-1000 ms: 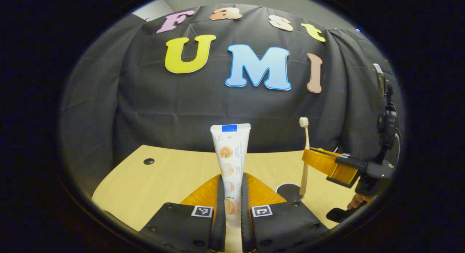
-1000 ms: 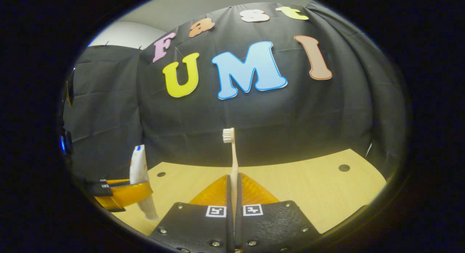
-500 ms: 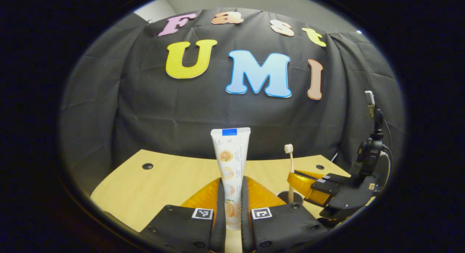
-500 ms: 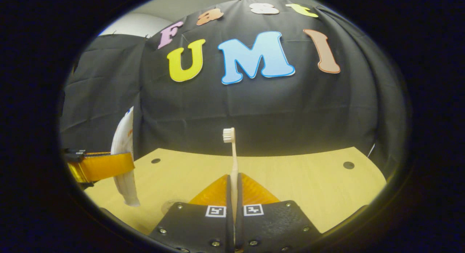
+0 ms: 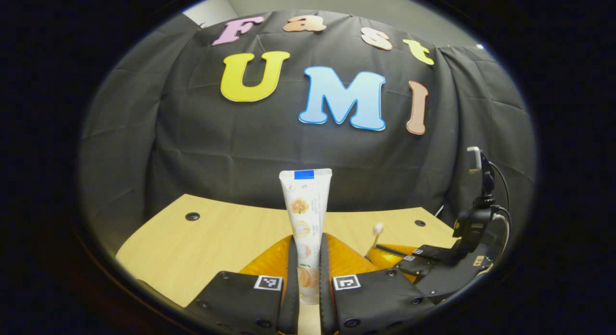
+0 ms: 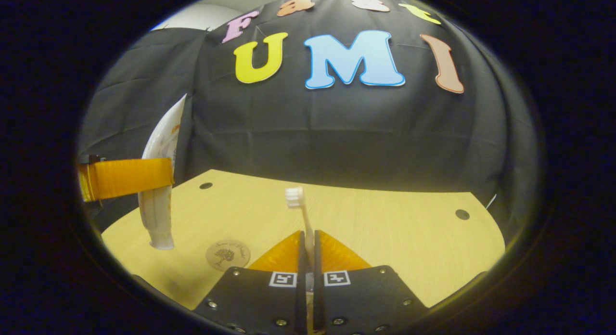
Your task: Put the toothbrush and toothpaste on the desktop into the cup, then pick up the cup and place it on the coaster on the desktop.
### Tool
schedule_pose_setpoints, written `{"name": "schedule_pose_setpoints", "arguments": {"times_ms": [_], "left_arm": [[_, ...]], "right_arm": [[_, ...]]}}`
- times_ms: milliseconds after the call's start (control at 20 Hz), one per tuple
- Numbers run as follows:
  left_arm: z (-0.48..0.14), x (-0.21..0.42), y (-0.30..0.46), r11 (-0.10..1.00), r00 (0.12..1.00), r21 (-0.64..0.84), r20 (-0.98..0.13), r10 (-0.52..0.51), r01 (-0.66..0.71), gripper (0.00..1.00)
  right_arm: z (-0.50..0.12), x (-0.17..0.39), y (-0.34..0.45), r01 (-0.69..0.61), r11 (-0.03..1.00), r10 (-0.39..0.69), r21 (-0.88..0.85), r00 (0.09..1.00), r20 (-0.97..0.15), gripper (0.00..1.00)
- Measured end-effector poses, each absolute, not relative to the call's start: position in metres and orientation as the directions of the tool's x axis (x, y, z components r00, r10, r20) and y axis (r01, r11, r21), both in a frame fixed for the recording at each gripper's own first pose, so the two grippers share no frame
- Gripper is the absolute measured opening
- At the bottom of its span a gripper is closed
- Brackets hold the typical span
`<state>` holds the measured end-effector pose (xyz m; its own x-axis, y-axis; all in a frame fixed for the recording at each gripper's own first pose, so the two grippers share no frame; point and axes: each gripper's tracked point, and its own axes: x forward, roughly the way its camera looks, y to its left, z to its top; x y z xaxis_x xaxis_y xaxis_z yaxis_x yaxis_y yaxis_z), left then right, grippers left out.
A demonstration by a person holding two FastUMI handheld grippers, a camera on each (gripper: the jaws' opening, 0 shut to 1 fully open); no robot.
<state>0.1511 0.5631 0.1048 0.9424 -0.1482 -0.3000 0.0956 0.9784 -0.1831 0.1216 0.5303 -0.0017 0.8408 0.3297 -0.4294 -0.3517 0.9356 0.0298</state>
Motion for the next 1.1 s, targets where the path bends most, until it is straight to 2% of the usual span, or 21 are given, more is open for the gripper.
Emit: {"name": "schedule_pose_setpoints", "arguments": {"times_ms": [50,200,250,300,350,400,450,550,650,1100], "left_arm": [[0.105,0.151,0.563,0.978,0.943,-0.185,-0.299,-0.148,0.095,0.24],[0.108,0.150,0.561,0.977,0.944,-0.187,-0.293,-0.153,0.101,0.24],[0.109,0.150,0.561,0.977,0.944,-0.186,-0.290,-0.155,0.103,0.24],[0.110,0.149,0.560,0.977,0.945,-0.184,-0.285,-0.157,0.107,0.24],[0.113,0.150,0.558,0.977,0.946,-0.183,-0.281,-0.161,0.112,0.24],[0.115,0.150,0.557,0.976,0.947,-0.182,-0.275,-0.164,0.117,0.24],[0.118,0.150,0.555,0.975,0.948,-0.183,-0.269,-0.169,0.122,0.24],[0.120,0.152,0.548,0.972,0.949,-0.193,-0.254,-0.185,0.137,0.24],[0.124,0.153,0.539,0.965,0.950,-0.211,-0.236,-0.206,0.157,0.24],[0.142,0.173,0.500,0.936,0.948,-0.253,-0.140,-0.287,0.246,0.24]], "right_arm": [[-0.003,0.119,0.530,-0.357,0.934,0.330,0.021,0.837,-0.436,0.06],[0.000,0.111,0.530,-0.364,0.932,0.326,0.000,0.836,-0.442,0.22],[0.003,0.109,0.531,-0.366,0.931,0.330,0.002,0.835,-0.441,0.29],[0.006,0.105,0.532,-0.368,0.930,0.333,0.006,0.835,-0.438,0.41],[0.011,0.100,0.531,-0.367,0.930,0.335,0.009,0.837,-0.432,0.46],[0.016,0.098,0.531,-0.365,0.931,0.336,0.012,0.841,-0.425,0.55],[0.023,0.096,0.527,-0.359,0.933,0.331,0.012,0.847,-0.416,0.60],[0.034,0.090,0.521,-0.349,0.937,0.326,0.015,0.857,-0.399,0.60],[0.050,0.085,0.510,-0.334,0.942,0.319,0.027,0.869,-0.377,0.72],[0.091,0.066,0.448,-0.199,0.979,0.202,0.042,0.926,-0.320,0.75]]}}
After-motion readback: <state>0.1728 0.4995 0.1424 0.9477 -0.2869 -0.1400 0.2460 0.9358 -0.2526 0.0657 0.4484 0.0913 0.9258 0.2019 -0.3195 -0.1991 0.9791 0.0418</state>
